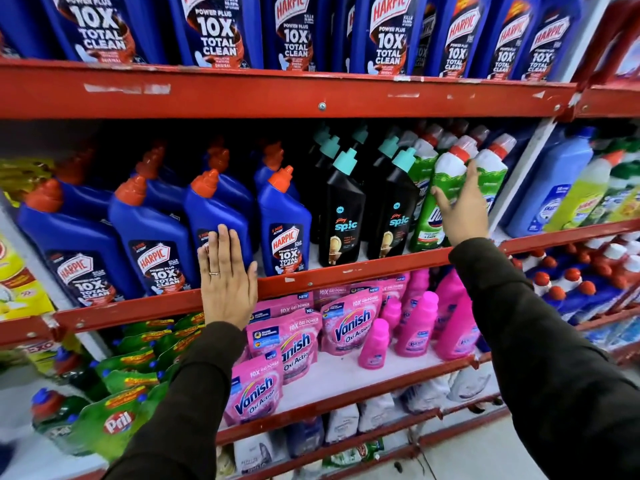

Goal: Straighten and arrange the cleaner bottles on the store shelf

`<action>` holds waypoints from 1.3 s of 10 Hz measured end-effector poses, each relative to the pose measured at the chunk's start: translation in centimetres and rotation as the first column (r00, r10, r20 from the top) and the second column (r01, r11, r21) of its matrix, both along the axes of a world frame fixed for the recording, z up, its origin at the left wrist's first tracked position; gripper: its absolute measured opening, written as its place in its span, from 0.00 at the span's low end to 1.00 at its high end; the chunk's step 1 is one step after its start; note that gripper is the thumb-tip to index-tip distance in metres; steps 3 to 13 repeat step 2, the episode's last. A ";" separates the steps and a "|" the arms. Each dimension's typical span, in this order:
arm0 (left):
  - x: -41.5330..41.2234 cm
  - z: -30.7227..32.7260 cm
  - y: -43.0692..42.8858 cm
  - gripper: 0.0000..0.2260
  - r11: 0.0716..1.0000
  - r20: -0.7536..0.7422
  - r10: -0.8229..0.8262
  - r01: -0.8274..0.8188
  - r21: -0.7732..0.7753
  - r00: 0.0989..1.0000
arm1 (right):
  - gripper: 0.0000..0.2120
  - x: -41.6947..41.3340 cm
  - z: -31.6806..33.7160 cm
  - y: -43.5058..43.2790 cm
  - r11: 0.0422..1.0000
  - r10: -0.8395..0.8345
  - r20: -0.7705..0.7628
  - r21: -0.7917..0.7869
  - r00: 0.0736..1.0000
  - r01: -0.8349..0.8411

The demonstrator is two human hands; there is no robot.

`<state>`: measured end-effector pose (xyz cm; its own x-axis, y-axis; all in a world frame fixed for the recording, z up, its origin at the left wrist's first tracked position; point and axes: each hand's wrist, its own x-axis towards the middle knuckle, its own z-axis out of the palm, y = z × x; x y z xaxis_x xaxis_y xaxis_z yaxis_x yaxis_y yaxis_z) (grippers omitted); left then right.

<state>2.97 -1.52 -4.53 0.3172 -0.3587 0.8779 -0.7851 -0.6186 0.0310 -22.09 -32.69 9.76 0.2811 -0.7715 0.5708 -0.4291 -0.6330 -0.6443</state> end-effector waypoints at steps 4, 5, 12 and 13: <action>-4.8 2.2 0.2 0.31 0.999 -0.033 0.034 -0.034 0.018 0.999 | 0.34 -0.7 -2.0 3.2 0.965 0.040 0.010 -0.260 0.999 -0.036; -4.8 2.2 0.2 0.31 0.999 -0.033 0.034 -0.034 0.018 0.999 | 0.34 -0.7 -2.0 3.2 0.965 0.040 0.010 -0.260 0.999 -0.036; -4.8 2.2 0.2 0.31 0.999 -0.033 0.034 -0.034 0.018 0.999 | 0.34 -0.7 -2.0 3.2 0.965 0.040 0.010 -0.260 0.999 -0.036; -4.8 2.2 0.2 0.31 0.999 -0.033 0.034 -0.034 0.018 0.999 | 0.34 -0.7 -2.0 3.2 0.965 0.040 0.010 -0.260 0.999 -0.036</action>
